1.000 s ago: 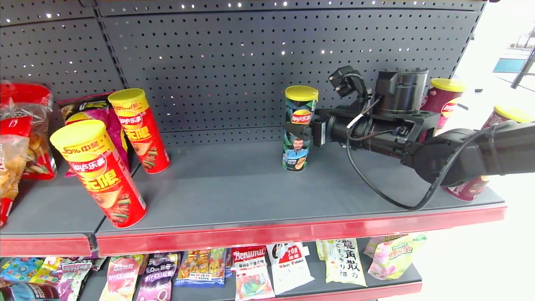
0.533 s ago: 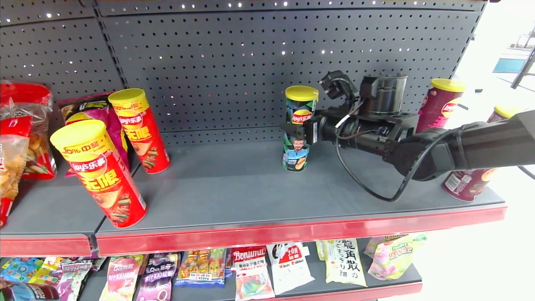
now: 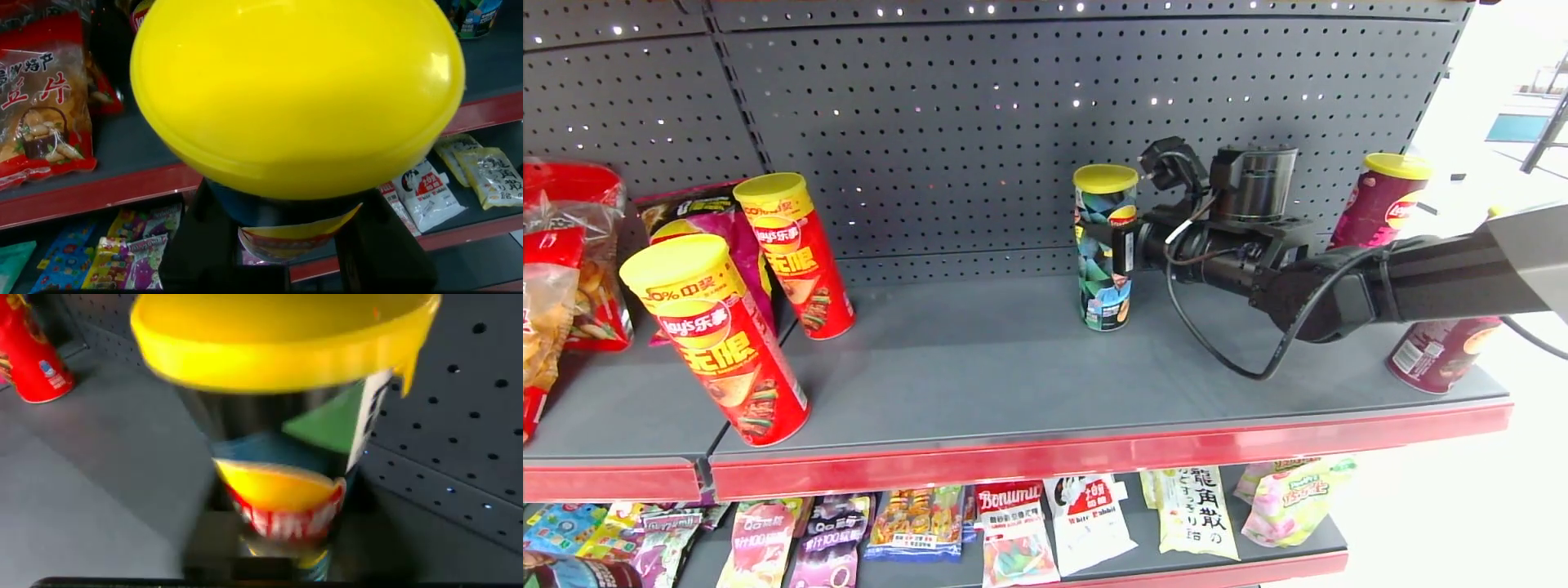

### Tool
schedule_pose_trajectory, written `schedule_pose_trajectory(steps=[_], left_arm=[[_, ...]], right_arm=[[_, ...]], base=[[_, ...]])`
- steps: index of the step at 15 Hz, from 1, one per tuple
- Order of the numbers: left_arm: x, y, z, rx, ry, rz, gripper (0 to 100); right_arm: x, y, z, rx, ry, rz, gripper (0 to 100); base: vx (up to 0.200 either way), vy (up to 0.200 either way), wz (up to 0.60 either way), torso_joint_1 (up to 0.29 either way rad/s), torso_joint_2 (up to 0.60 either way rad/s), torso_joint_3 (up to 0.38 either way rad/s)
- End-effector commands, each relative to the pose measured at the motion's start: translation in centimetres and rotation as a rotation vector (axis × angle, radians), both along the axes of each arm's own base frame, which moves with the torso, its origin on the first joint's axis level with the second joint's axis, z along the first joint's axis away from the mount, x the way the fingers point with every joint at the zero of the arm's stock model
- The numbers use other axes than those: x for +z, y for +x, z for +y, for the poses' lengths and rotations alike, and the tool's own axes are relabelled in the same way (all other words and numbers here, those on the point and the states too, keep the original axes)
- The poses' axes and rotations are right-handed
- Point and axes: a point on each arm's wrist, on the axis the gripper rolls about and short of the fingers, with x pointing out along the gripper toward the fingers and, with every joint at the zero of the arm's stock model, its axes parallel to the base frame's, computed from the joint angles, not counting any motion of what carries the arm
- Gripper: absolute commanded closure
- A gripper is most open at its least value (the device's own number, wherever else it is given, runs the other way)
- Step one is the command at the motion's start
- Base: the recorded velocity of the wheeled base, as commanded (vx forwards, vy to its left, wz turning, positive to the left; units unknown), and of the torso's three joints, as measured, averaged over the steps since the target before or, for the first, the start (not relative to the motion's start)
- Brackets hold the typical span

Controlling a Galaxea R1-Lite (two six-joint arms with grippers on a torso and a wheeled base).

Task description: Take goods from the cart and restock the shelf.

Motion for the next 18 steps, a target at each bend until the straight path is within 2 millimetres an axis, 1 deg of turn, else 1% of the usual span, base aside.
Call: schedule_pose_trajectory(steps=[1,4,5,7,8,9,10,12,14,15,16,18], left_arm=[[-0.2,0.0,0.0,0.0,0.0,0.002,100],[-0.7,0.0,0.0,0.0,0.001,0.007,100],[-1.0,0.0,0.0,-0.001,0.001,0.01,100],[-1.4,0.0,0.0,-0.001,0.002,0.019,100],[-1.4,0.1,0.0,-0.003,0.003,0.021,100],[-1.5,0.1,0.0,-0.004,0.003,0.021,100],[-1.5,0.0,0.0,-0.004,0.002,0.019,100],[-1.5,0.1,0.0,-0.004,0.003,0.021,100],[-1.5,0.1,0.0,-0.006,0.003,0.021,100],[-1.5,0.1,0.0,-0.006,0.003,0.021,100],[-1.6,0.1,0.0,-0.006,0.003,0.022,100],[-1.7,0.1,0.0,-0.004,0.003,0.024,100]], right_arm=[[0.1,-0.3,0.2,0.002,-0.001,0.0,100],[2.7,-4.3,-0.1,-0.002,-0.01,-0.007,100],[3.3,-5.5,-0.3,-0.011,-0.018,0.002,100],[4.2,-8.0,-0.6,-0.024,-0.016,0.004,100],[4.4,-8.5,-0.6,-0.018,-0.011,0.005,100],[4.9,-9.8,-0.9,-0.007,0.021,0.018,100],[4.9,-10.7,-0.9,0.002,0.044,0.037,100],[4.8,-12.1,-1.1,0.009,0.073,0.069,100],[4.0,-12.6,-0.8,-0.049,0.07,0.073,100],[4.0,-12.6,-0.4,-0.062,0.09,0.057,100],[3.6,-12.6,0.2,-0.092,0.096,0.054,100],[2.9,-12.5,0.9,-0.185,0.086,0.051,100]], base=[[0.0,0.0,0.0,0.0,0.0,0.0],[0.0,0.0,0.0,0.0,0.0,0.0],[0.0,0.0,0.0,0.0,0.0,0.0],[0.0,0.0,0.0,0.0,0.0,0.0],[0.0,0.0,0.0,0.0,0.0,0.0],[0.0,0.0,0.0,0.0,0.0,0.0],[0.0,0.0,0.0,0.0,0.0,0.0],[0.0,0.0,0.0,0.0,0.0,0.0],[0.0,0.0,0.0,0.0,0.0,0.0],[0.0,0.0,0.0,0.0,0.0,0.0],[0.0,0.0,0.0,0.0,0.0,0.0],[0.0,0.0,0.0,0.0,0.0,0.0]])
